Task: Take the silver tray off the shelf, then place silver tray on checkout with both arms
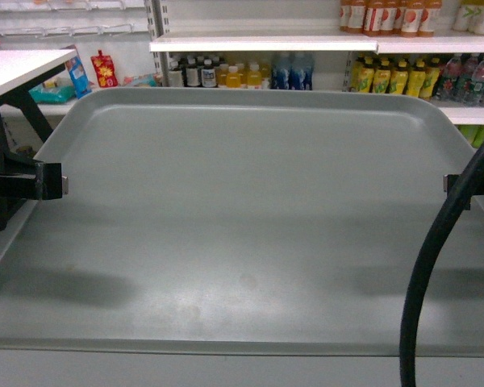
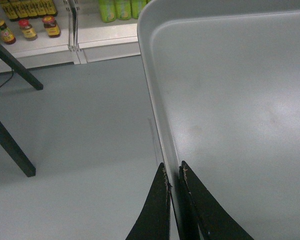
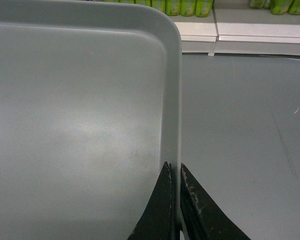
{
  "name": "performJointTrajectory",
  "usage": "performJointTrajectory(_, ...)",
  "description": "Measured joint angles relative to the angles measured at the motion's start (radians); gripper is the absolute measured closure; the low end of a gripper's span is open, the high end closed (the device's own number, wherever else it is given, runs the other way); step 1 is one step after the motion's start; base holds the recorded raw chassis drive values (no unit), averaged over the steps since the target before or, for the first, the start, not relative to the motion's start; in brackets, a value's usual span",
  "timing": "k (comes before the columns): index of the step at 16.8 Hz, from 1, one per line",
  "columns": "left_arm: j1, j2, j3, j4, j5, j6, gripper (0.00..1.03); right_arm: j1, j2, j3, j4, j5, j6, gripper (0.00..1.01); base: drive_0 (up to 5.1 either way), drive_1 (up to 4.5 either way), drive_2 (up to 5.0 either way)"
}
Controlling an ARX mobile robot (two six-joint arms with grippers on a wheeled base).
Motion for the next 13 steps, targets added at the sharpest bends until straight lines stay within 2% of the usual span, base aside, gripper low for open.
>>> performJointTrajectory(5,0.000,0.000,0.000,-0.001,0.000,0.000,0.99,0.000,0.000,0.000,0.005,0.001,-0.001,0.99,0.1,-4.21,4.4)
performJointTrajectory(13,0.001,-0.003,-0.001,-0.002,0.000,0.000,0.99,0.000,-0.004,0.000,0.005,0.000,-0.001,0.99,0.0,0.00,0.0)
